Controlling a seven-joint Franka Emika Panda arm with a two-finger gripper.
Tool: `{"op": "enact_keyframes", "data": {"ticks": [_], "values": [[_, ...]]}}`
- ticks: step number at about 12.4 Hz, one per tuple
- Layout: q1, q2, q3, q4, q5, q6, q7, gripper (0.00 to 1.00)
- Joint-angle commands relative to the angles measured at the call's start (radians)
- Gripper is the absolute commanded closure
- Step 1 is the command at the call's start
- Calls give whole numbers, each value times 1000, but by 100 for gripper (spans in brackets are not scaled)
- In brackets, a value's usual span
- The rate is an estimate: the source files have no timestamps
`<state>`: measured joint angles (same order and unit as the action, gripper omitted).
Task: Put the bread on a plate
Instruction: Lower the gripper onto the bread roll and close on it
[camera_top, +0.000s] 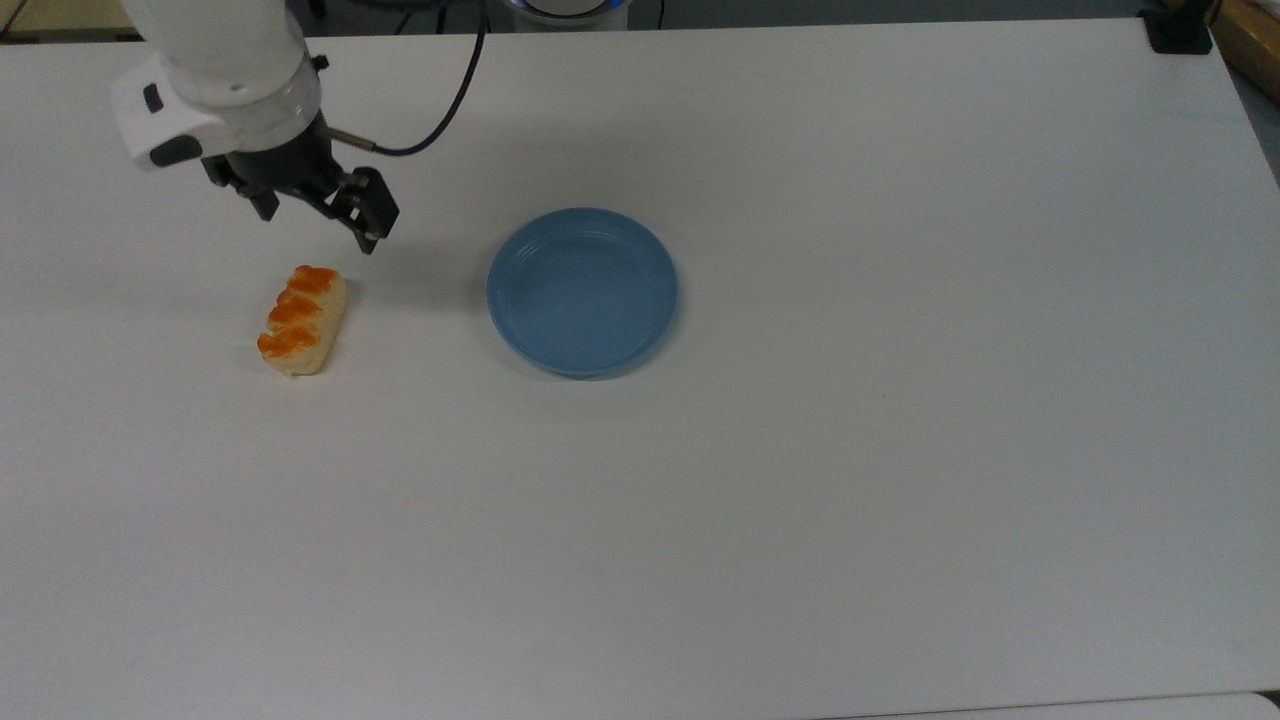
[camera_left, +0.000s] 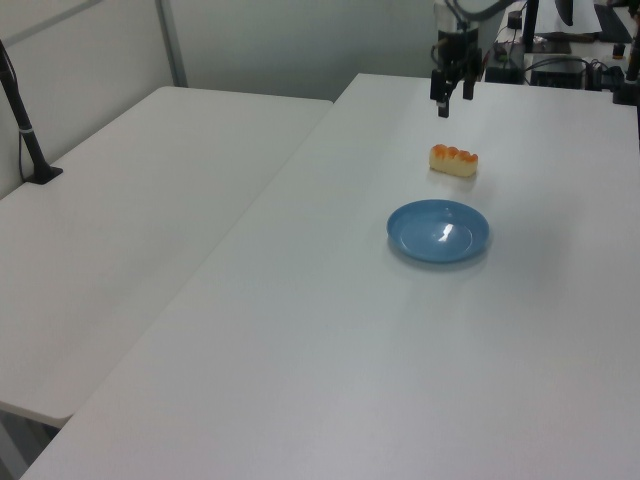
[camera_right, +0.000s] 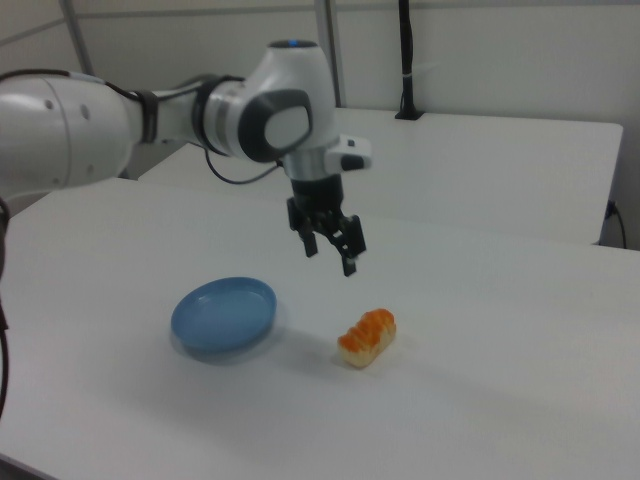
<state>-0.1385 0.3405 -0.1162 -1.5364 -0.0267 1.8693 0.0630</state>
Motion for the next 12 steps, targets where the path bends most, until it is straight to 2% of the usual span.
{"op": "enact_keyframes", "data": {"ticks": [1,7,12], "values": [[-13,84,-6,-5,-4,108,8,0],[-23,185,-6,-8,-27,208,8,0],[-41,201,-5,-16,-56,217,-5,0]]}}
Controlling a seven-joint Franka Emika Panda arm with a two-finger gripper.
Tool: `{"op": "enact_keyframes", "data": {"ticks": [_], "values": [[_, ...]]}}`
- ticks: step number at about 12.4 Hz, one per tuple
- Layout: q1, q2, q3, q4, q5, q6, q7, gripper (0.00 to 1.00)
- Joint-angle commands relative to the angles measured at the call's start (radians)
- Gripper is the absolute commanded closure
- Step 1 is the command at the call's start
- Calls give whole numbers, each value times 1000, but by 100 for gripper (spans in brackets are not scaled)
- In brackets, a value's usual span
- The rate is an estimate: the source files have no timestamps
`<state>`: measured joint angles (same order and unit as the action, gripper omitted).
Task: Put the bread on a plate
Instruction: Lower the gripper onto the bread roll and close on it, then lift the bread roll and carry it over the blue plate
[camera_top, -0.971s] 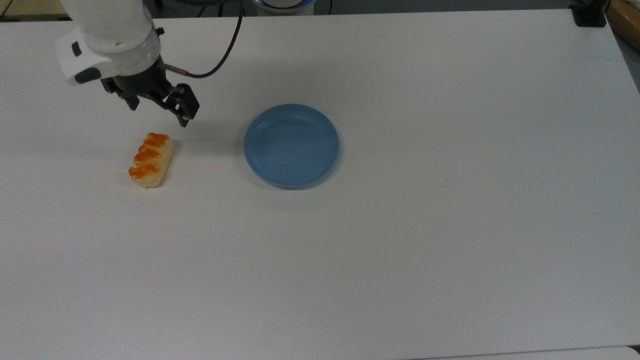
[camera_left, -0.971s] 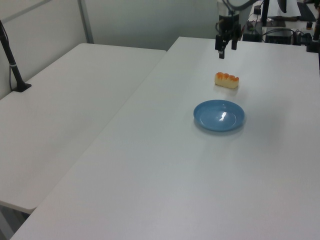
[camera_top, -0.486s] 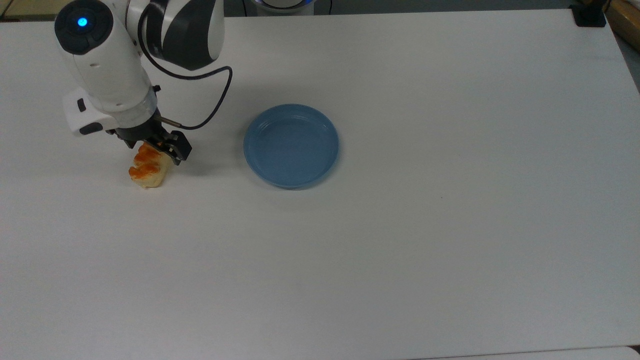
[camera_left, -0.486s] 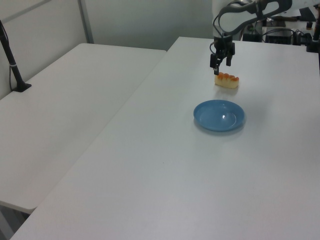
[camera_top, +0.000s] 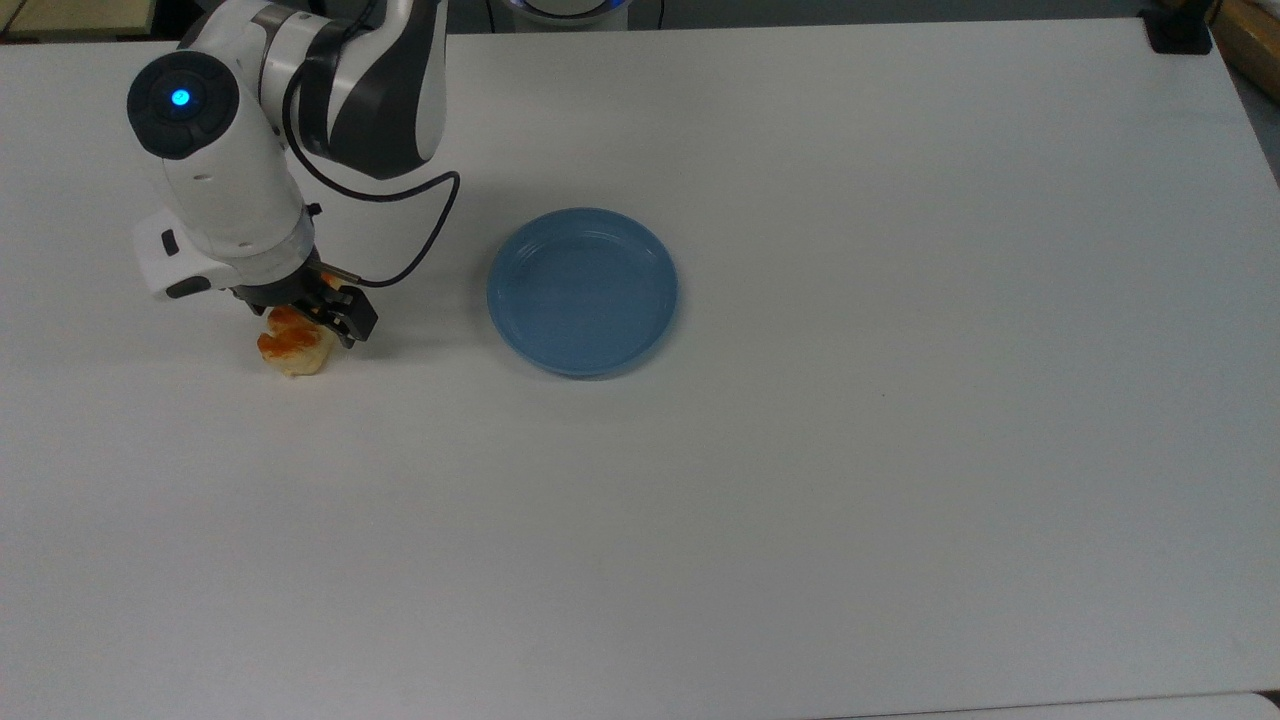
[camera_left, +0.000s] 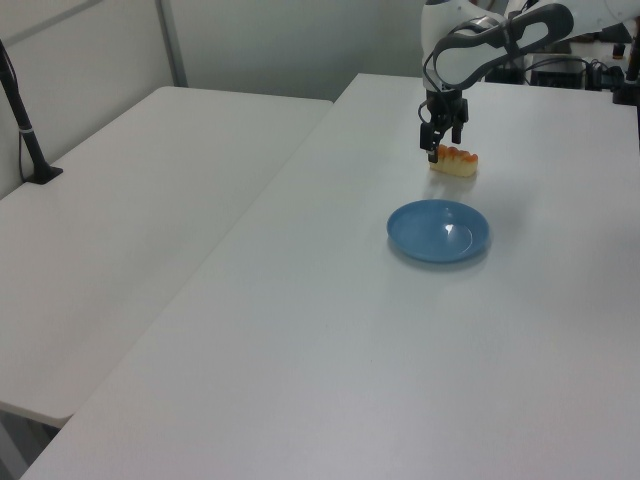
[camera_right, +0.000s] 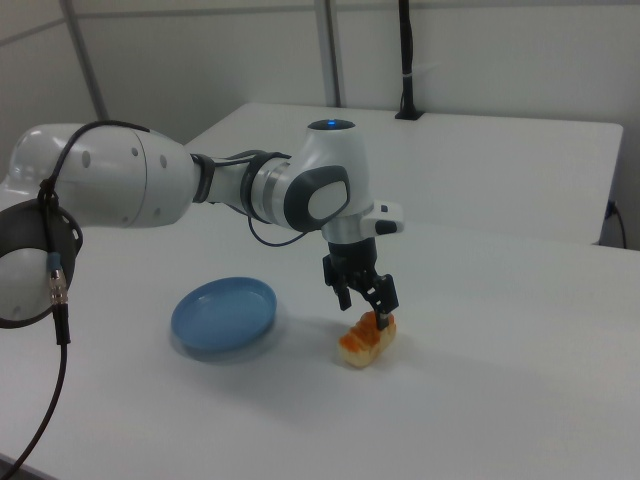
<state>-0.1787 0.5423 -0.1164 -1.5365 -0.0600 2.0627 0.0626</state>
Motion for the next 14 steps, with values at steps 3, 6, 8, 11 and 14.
{"op": "enact_keyframes", "data": {"ticks": [3,6,8,11,14], "values": [[-7,22,-5,-17,-49,24,-4,6],[-10,25,-5,-34,-75,25,-27,35],[-9,24,-5,-40,-75,22,-44,56],[-7,-33,-3,-30,-61,-13,-40,61],[2,-142,11,-1,-37,-145,-47,61]]}}
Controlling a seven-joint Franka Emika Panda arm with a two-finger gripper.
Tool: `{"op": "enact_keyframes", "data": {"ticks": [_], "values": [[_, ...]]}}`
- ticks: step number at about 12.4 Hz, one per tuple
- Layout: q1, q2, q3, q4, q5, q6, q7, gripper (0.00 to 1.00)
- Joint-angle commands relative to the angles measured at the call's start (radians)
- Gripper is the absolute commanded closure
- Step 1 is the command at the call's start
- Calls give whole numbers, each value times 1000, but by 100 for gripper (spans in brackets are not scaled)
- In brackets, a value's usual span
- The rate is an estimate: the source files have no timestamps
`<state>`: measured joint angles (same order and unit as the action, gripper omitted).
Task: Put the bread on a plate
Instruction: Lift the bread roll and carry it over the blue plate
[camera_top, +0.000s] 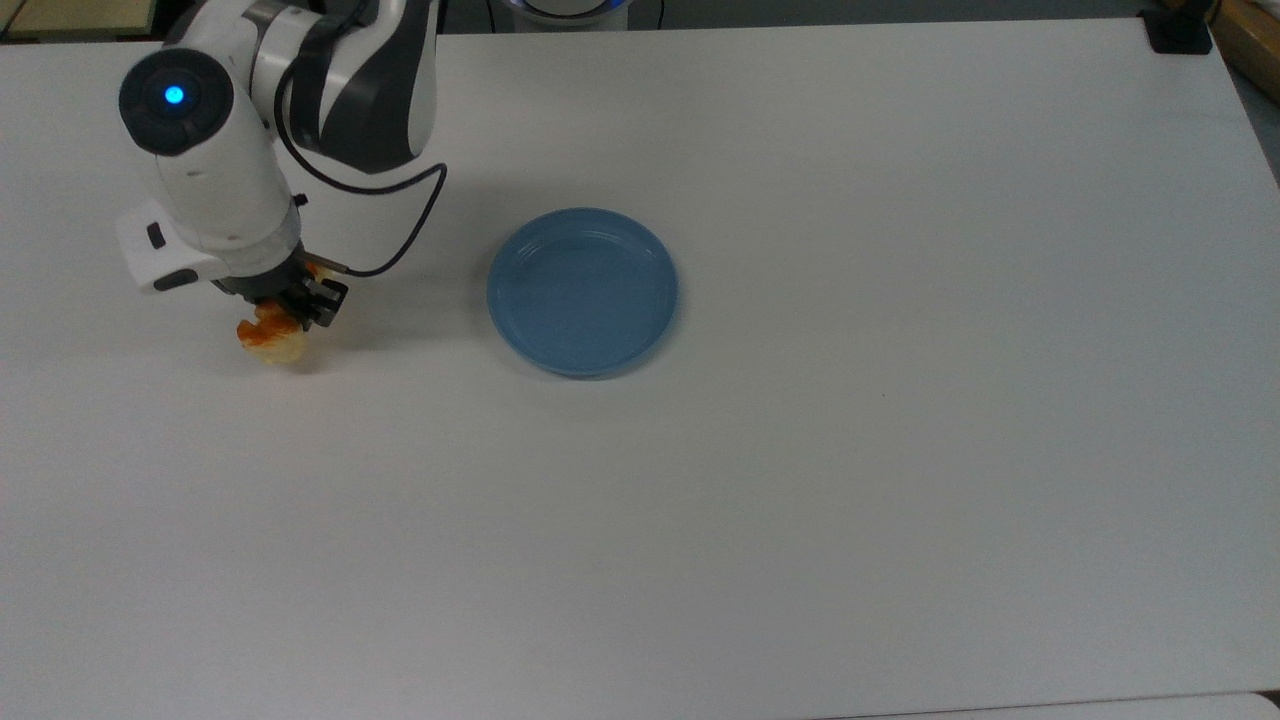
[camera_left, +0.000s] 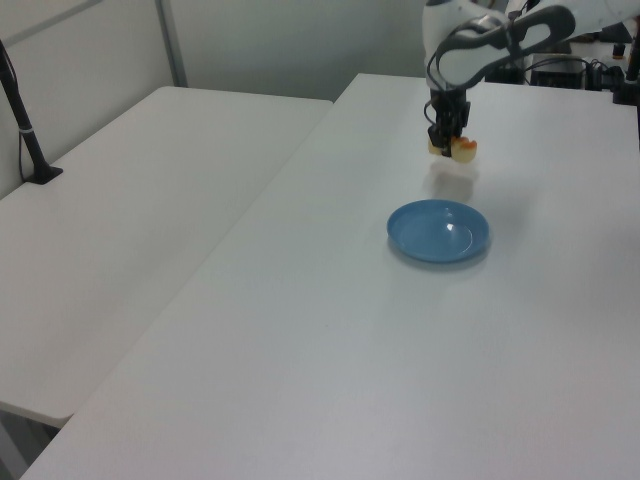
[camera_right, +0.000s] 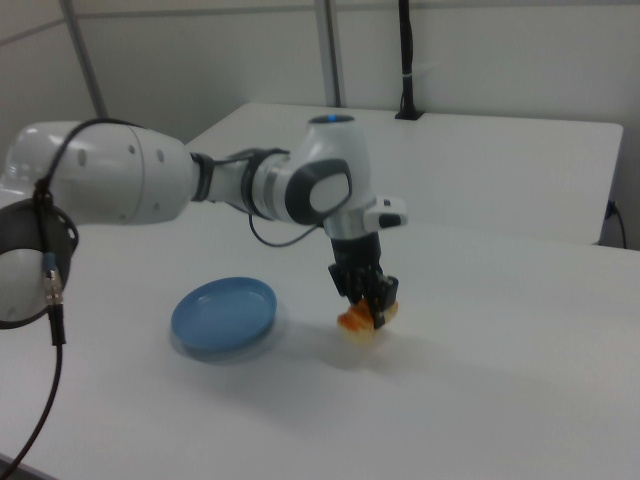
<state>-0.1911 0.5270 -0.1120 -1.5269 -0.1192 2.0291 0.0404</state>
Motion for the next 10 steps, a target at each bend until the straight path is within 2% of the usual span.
{"op": "enact_keyframes", "data": {"ticks": [1,5,10], "values": [[22,-162,8,11,59,-151,-25,61],[174,-243,11,105,124,-374,15,61],[369,-234,11,87,127,-379,219,61]]}}
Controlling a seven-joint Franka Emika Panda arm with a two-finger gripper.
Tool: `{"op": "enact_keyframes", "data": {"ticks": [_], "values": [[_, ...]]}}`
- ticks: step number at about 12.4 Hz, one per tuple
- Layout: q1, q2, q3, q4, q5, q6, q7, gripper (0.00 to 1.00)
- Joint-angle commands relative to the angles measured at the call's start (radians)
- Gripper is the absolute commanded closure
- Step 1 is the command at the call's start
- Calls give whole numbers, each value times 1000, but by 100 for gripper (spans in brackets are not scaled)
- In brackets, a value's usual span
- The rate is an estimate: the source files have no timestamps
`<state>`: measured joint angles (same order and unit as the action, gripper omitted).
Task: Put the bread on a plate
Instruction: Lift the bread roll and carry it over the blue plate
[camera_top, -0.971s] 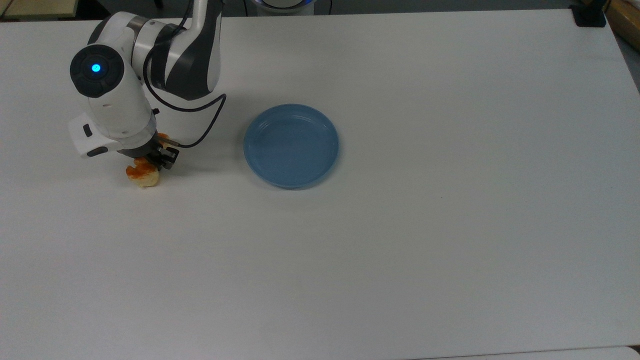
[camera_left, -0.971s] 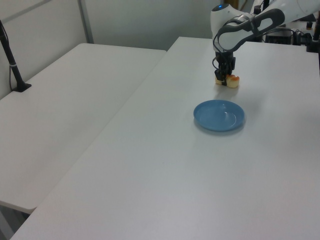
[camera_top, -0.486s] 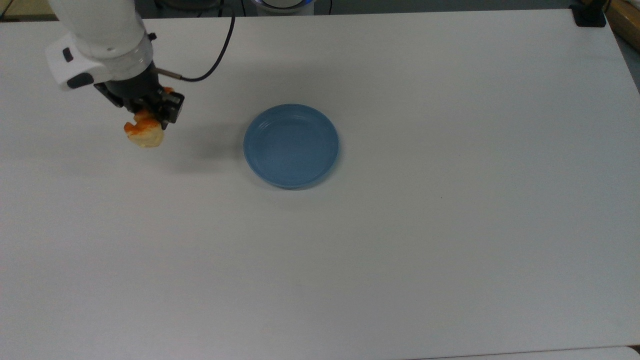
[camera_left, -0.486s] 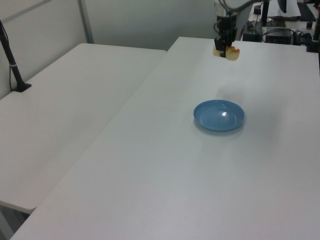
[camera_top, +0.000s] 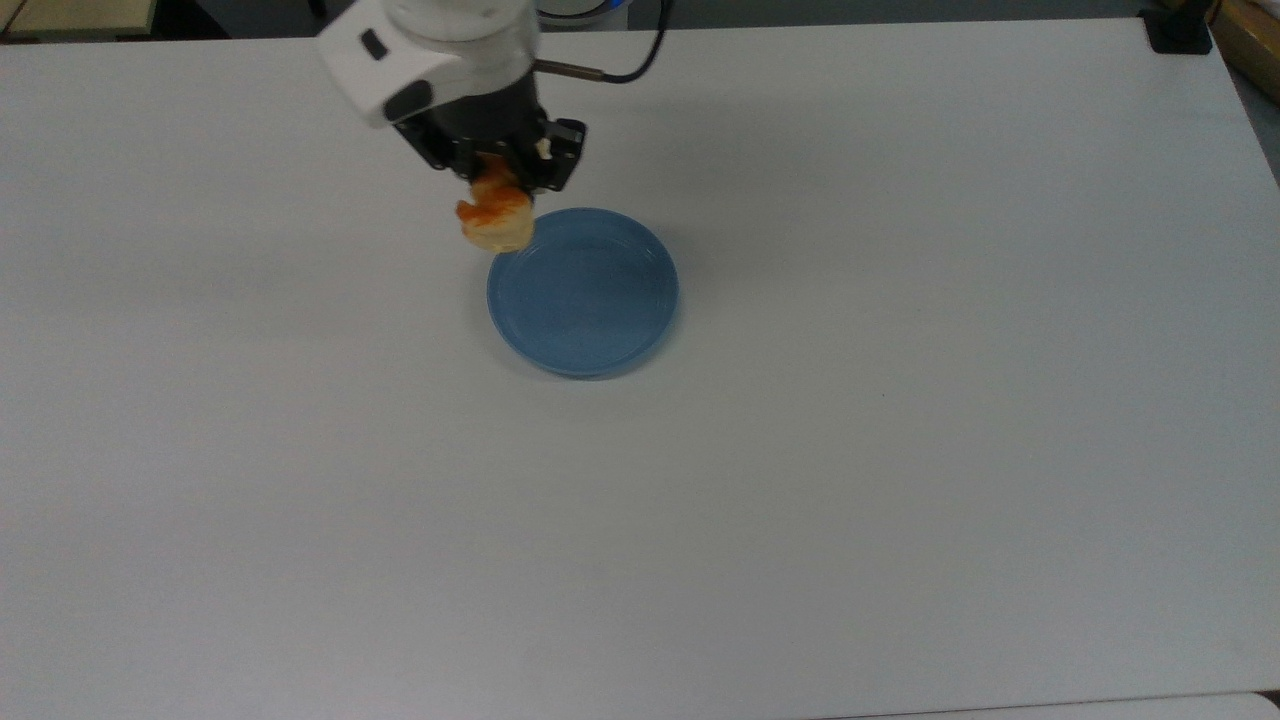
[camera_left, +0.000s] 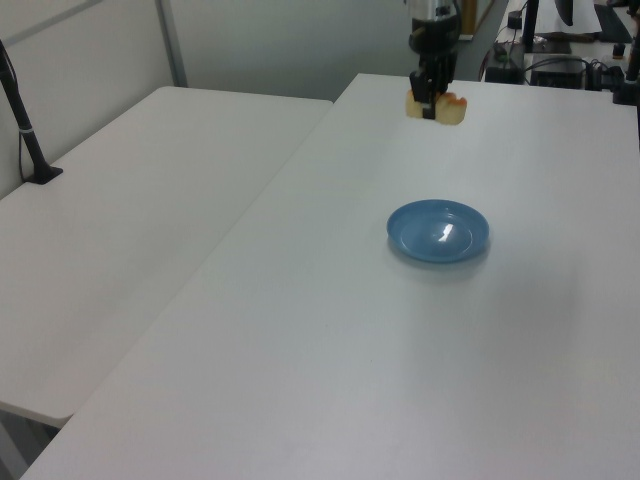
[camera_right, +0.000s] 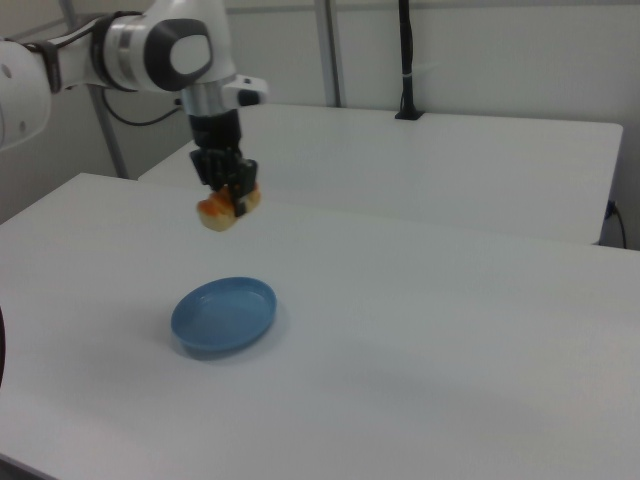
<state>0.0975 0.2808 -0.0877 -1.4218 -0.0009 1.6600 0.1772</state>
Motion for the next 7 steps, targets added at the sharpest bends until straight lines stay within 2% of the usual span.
{"op": "enact_keyframes", "data": {"ticks": [1,3,7], "values": [[114,35,-13,-22,9,-5,118,61],[148,79,-13,-22,9,3,163,61],[159,162,-15,-40,-4,76,202,60]]}}
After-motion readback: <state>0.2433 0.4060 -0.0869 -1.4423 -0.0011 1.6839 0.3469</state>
